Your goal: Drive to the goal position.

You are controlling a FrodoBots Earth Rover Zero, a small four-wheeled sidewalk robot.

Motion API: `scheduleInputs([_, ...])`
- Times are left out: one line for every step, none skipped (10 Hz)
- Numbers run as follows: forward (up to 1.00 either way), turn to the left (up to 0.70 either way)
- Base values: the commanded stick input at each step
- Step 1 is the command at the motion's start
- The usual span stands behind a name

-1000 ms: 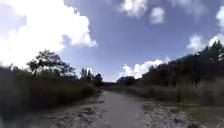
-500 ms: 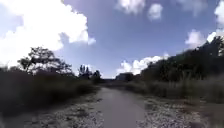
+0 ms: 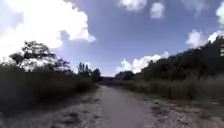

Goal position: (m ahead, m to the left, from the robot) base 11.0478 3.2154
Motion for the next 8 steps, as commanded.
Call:
scheduleInputs([0.70,0.00])
scheduleInputs([0.70,0.00])
scheduleInputs([0.70,0.00])
scheduleInputs([0.70,0.00])
scheduleInputs([0.70,0.00])
scheduleInputs([0.70,0.00])
scheduleInputs([0.70,0.06])
scheduleInputs([0.70,0.32])
